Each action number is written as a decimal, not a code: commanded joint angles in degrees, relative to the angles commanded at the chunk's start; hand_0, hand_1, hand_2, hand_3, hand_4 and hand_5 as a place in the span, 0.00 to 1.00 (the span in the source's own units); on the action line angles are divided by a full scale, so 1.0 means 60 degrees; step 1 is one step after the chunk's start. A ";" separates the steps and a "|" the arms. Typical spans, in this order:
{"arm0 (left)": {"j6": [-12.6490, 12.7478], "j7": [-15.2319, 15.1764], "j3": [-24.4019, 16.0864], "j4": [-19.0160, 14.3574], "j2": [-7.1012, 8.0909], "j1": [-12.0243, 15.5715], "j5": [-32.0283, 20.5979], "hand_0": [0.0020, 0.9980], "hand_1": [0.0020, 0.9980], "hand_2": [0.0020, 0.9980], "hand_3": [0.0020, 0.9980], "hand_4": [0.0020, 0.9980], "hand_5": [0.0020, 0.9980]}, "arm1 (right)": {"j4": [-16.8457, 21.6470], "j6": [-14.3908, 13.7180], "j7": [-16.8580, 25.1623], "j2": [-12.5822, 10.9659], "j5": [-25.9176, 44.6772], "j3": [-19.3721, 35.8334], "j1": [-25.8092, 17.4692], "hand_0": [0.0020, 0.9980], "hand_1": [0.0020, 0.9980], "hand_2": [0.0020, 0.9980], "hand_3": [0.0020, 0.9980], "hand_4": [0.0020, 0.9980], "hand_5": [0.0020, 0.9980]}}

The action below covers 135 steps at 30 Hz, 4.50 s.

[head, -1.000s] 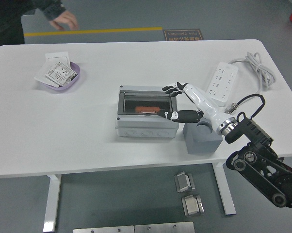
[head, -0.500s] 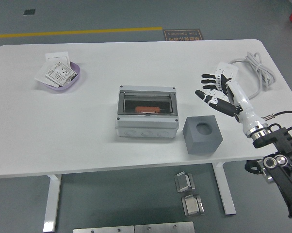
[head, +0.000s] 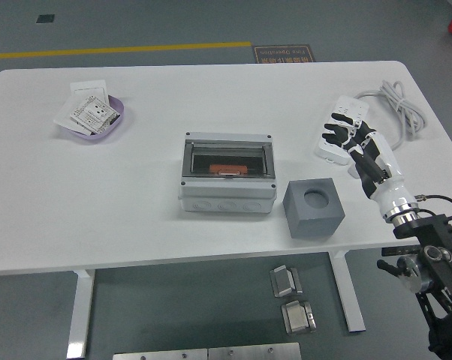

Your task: Pick up the cylinder from the cube,place it in the box,flap close box

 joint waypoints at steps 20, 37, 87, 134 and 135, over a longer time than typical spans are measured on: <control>-0.0012 0.0010 -0.0017 0.0000 0.0102 0.0042 0.0047 0.63 0.62 0.57 0.59 0.66 0.25 | 0.0261 0.1288 0.0266 0.0273 0.3841 -0.0276 -0.0157 0.78 0.69 0.72 0.75 1.00 1.00; 0.0012 -0.0016 -0.0030 0.0000 0.0083 -0.0054 0.0026 0.63 0.62 0.57 0.59 0.66 0.26 | 0.0506 -0.0524 -0.0252 0.0155 0.0236 0.1481 -0.0170 0.79 0.69 0.73 0.75 1.00 1.00; 0.0295 -0.0747 0.1918 0.0000 0.0494 -0.0028 -0.2112 0.63 0.62 0.57 0.59 0.66 0.27 | 0.0601 -0.1180 -0.0669 0.0090 -0.2079 0.2470 -0.0284 0.80 0.68 0.71 0.72 1.00 1.00; 0.0037 -0.1644 0.3521 0.0000 0.0645 0.0014 -0.3256 0.63 0.61 0.56 0.59 0.67 0.29 | 0.0428 -0.1366 -0.0602 -0.0488 -0.2096 0.2690 -0.0165 0.79 0.67 0.71 0.71 1.00 1.00; 0.0012 -0.1696 0.3617 0.0000 0.0644 0.0016 -0.3292 0.63 0.61 0.57 0.59 0.67 0.29 | 0.0431 -0.1366 -0.0595 -0.0555 -0.2088 0.2687 -0.0122 0.78 0.67 0.70 0.71 1.00 1.00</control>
